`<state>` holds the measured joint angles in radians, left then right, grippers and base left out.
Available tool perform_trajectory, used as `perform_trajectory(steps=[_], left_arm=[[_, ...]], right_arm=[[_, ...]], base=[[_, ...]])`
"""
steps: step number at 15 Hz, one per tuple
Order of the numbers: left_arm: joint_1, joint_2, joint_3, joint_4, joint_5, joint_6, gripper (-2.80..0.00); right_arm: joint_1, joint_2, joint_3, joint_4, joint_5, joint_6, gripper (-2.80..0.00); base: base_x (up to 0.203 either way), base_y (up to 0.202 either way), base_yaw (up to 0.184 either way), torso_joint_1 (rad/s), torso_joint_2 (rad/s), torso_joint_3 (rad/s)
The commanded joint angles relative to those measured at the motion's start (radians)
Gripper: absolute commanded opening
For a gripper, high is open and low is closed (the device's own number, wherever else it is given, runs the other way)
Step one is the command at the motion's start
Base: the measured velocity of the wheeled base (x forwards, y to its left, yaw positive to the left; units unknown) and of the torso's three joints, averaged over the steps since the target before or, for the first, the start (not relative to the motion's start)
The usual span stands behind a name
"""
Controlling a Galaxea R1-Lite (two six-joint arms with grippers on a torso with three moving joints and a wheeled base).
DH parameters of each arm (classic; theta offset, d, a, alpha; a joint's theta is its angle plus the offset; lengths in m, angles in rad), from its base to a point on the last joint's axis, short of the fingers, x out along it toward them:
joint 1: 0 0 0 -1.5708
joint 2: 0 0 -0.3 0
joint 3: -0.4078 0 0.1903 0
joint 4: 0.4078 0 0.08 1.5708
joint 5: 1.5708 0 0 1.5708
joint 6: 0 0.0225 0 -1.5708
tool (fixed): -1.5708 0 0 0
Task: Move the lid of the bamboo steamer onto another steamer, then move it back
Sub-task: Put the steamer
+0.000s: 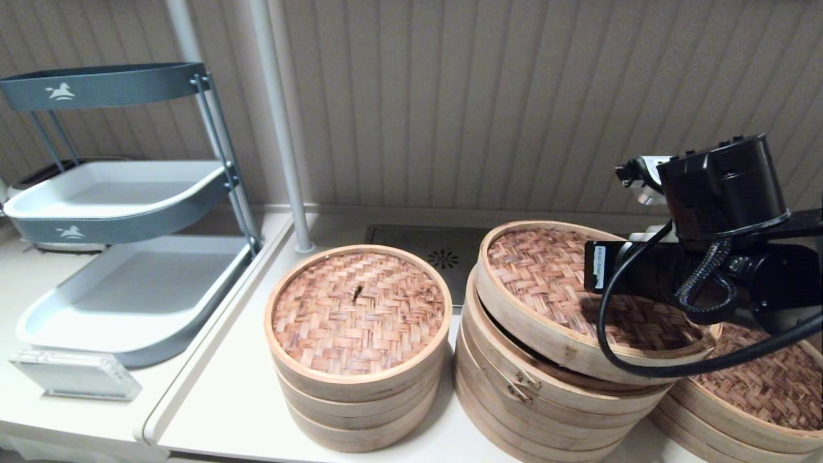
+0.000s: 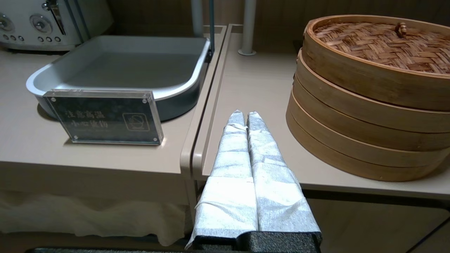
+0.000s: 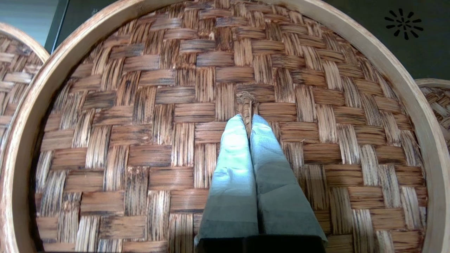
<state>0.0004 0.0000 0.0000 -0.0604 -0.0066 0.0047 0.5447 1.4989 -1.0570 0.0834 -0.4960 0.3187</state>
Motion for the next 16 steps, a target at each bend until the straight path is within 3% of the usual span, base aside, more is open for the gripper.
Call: perform_trajectory(steps=[1,16], left_arm=[[0.0,-0.002,0.025,0.001,0.0,0.0,-2.8],[0.0,-0.002,0.025,0.0,0.0,0.0,-2.8]], right_arm=[[0.006,-0.006,0.008,0.001,-0.003,0.002,-2.8],[0.023,0.021,0.019,0.0,-0.004,-0.009,-2.8]], base=[[0.0,0.0,0.0,0.0,0.0,0.0],[0.0,0.0,0.0,0.0,0.0,0.0]])
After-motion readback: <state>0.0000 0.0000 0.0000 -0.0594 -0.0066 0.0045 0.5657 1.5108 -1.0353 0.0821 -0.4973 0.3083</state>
